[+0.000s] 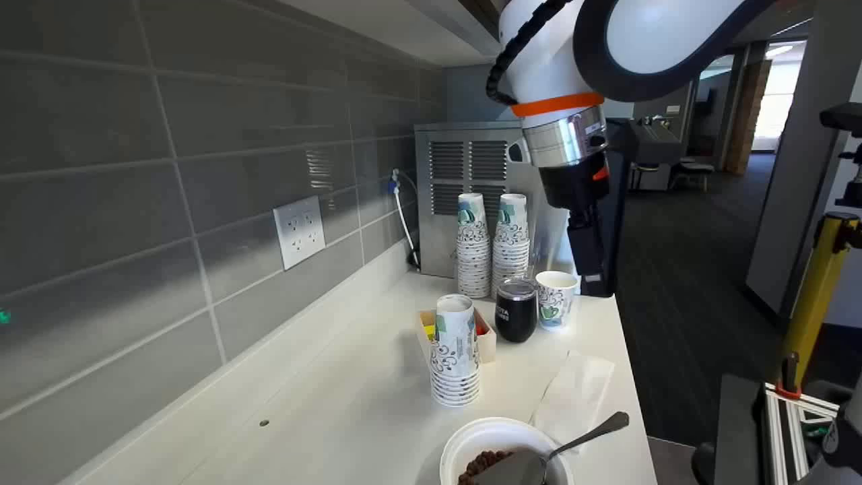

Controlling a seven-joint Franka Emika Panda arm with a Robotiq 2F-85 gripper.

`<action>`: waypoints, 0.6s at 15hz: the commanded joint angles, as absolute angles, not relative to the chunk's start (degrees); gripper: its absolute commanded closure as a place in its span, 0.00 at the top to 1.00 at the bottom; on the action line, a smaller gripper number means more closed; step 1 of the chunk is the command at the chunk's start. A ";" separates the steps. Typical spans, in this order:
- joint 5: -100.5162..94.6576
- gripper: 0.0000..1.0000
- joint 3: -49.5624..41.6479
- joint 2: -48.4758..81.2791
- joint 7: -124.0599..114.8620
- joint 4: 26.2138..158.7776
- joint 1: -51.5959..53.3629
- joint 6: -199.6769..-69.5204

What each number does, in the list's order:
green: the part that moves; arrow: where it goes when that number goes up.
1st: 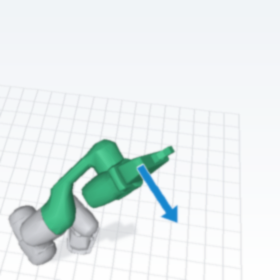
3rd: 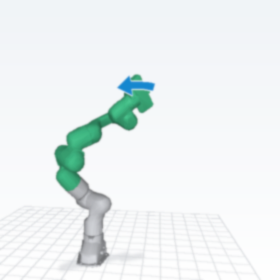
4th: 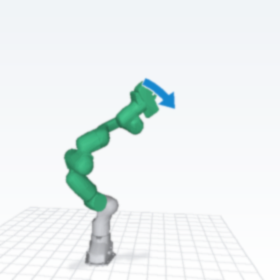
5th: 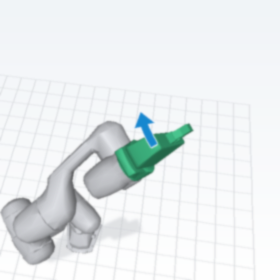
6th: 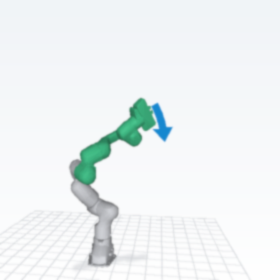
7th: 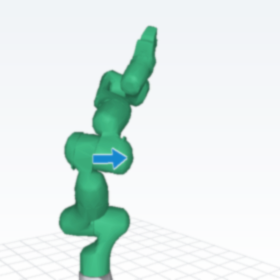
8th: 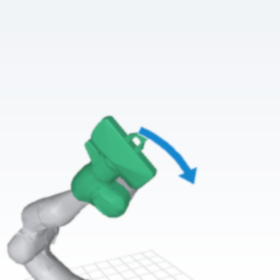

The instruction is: Stack up the cups

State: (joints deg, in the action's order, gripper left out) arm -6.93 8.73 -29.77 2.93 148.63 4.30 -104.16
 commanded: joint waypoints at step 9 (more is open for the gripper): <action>-6.69 1.00 6.69 -29.98 4.03 149.26 5.77 -106.53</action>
